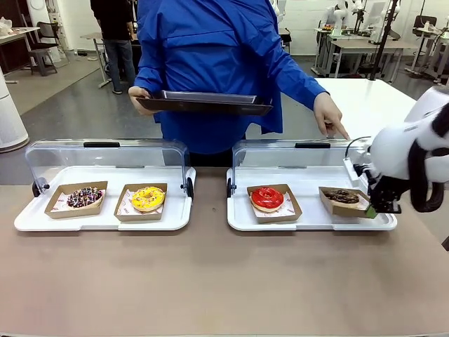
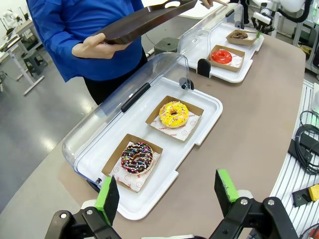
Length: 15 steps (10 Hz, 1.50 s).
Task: Provide the desired donut to the person.
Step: Pick up and lift the Paper togo box containing the Donut pointed at by the person, then place the picked Paper togo box onto the Handle tray extended by the person.
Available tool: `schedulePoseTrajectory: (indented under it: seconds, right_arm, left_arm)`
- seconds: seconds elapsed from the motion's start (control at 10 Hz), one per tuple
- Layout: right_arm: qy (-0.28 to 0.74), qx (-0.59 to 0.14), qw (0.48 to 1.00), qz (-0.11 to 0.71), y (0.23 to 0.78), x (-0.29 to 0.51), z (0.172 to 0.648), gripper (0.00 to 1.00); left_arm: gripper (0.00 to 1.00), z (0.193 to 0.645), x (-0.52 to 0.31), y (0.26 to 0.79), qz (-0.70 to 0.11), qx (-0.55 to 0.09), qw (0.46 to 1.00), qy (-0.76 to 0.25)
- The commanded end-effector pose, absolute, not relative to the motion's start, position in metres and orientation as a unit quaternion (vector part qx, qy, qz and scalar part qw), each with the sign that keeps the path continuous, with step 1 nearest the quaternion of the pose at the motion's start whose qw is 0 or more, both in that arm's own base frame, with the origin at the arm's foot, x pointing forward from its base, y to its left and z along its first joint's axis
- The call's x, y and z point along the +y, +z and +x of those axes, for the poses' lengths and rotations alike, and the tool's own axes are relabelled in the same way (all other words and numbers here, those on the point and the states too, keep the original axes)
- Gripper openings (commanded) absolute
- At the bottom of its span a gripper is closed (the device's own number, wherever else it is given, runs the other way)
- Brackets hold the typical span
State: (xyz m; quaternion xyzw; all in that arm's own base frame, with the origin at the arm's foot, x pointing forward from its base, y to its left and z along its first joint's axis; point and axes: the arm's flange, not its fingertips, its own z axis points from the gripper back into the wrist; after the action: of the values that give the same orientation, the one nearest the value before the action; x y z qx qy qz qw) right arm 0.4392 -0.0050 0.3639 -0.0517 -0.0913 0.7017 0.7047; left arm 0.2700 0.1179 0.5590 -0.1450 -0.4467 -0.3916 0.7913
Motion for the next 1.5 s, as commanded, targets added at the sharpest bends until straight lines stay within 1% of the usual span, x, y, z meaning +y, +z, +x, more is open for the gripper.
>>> schedulePoseTrajectory:
  seconds: [0.0, 0.1, 0.2, 0.3, 0.4, 0.6, 0.7, 0.8, 0.9, 1.4]
  right_arm:
    - [0.726, -0.104, 0.675, -0.075, 0.425, -0.010, 0.378, 0.00]
    - [0.729, -0.116, 0.669, -0.087, 0.446, -0.004, 0.358, 0.00]
    - [0.723, -0.124, 0.676, -0.072, 0.469, 0.003, 0.340, 0.00]
    - [0.715, -0.144, 0.679, -0.078, 0.491, 0.011, 0.325, 0.00]
    - [0.724, -0.163, 0.663, -0.098, 0.514, 0.021, 0.313, 0.00]
    - [0.720, -0.171, 0.664, -0.110, 0.542, 0.042, 0.306, 0.00]
    - [0.705, -0.168, 0.683, -0.091, 0.541, 0.048, 0.311, 0.00]
    - [0.694, -0.149, 0.701, -0.066, 0.532, 0.051, 0.325, 0.00]
    - [0.721, -0.181, 0.662, -0.101, 0.553, 0.040, 0.302, 0.00]
    - [0.721, -0.181, 0.662, -0.101, 0.553, 0.040, 0.302, 0.00]
  left_arm:
    - [1.00, 0.270, 0.119, 0.559, -0.145, -0.447, 0.790, -0.395]
    - [1.00, 0.270, 0.119, 0.559, -0.145, -0.447, 0.790, -0.395]
    - [1.00, 0.270, 0.119, 0.559, -0.145, -0.447, 0.790, -0.395]
    - [1.00, 0.270, 0.119, 0.559, -0.145, -0.447, 0.790, -0.395]
    - [1.00, 0.270, 0.119, 0.559, -0.145, -0.447, 0.790, -0.395]
    - [1.00, 0.270, 0.119, 0.559, -0.145, -0.447, 0.790, -0.395]
    - [1.00, 0.270, 0.119, 0.559, -0.145, -0.447, 0.790, -0.395]
    - [1.00, 0.270, 0.119, 0.559, -0.145, -0.447, 0.790, -0.395]
    - [1.00, 0.270, 0.119, 0.559, -0.145, -0.447, 0.790, -0.395]
    - [1.00, 0.270, 0.119, 0.559, -0.145, -0.447, 0.790, -0.395]
